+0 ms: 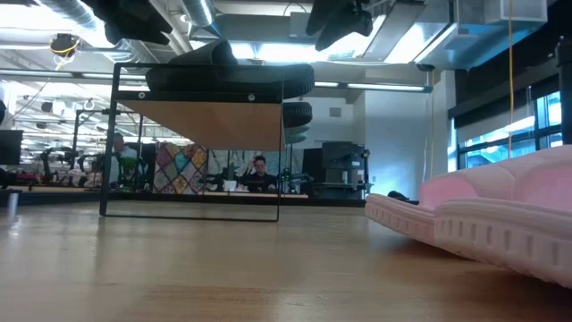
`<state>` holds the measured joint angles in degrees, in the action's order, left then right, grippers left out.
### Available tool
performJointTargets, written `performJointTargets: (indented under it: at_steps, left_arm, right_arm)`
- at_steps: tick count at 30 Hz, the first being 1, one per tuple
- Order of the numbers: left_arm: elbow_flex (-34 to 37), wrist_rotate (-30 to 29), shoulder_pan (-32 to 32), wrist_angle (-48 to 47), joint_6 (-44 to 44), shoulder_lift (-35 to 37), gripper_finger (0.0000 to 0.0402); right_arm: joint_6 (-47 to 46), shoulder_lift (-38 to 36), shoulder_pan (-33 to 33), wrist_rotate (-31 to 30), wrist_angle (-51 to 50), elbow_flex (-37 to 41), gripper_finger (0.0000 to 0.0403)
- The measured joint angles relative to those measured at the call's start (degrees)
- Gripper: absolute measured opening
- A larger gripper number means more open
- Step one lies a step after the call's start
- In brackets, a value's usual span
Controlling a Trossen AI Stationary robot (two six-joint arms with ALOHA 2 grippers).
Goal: Pick and place slides into the shelf
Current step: Put the black slipper on the shelf
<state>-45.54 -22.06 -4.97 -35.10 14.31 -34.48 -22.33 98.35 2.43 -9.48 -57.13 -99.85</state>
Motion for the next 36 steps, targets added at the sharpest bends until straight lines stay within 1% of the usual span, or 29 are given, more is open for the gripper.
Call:
performJointTargets:
  at_steps: [2, 4, 11, 15, 18, 19, 22, 28, 31, 34, 36]
  left_arm:
    - [0.00, 0.00, 0.00, -0.01, 0.00, -0.02, 0.0165]
    - [0.00, 0.00, 0.00, -0.01, 0.00, 0.00, 0.0165]
    - [0.00, -1.00, 0.00, -0.03, 0.00, 0.00, 0.0165]
    - [0.00, -1.36, 0.00, -0.01, 0.00, -0.02, 0.0165]
    - [0.00, -1.36, 0.00, -0.03, 0.02, 0.00, 0.0165]
    - [0.00, -1.36, 0.00, -0.02, 0.02, -0.02, 0.0165]
    - [0.00, -1.34, 0.00, -0.02, 0.03, -0.01, 0.0165]
    - [0.00, -1.26, 0.00, -0.03, 0.13, -0.02, 0.0165]
    - [0.00, -0.92, 0.00, -0.05, 0.13, -0.02, 0.0165]
    - [0.00, -0.92, 0.00, -0.05, 0.15, -0.02, 0.0165]
    - [0.00, -0.87, 0.00, -0.05, 0.15, -0.02, 0.0165]
  right_arm:
    - [-0.09, 0.00, 0.00, 0.14, -0.06, 0.00, 0.0201]
    - [-0.07, 0.00, -0.04, 0.64, -0.05, 0.00, 0.0212]
    - [0.17, 0.00, -0.01, 1.52, 0.27, 0.00, 0.0299]
    - [-1.28, 0.00, -0.03, 1.60, 0.80, 0.00, 0.0326]
    - [-6.61, 0.09, -0.01, 2.06, 0.31, 0.00, 0.0330]
    - [-8.19, 0.11, -0.53, 3.39, -0.04, 0.00, 0.0330]
    - [-11.94, 0.13, -2.48, 10.28, 0.15, 0.00, 0.0330]
    - [-11.92, 0.13, -4.49, 12.49, 0.01, 0.48, 0.0330]
    - [-10.57, 0.09, -5.91, 15.36, 0.40, 4.19, 0.0330]
    - [-9.25, 0.09, -7.23, 17.92, 6.39, 8.69, 0.0330]
    - [-8.98, 0.09, -8.09, 21.06, 10.79, 10.60, 0.0330]
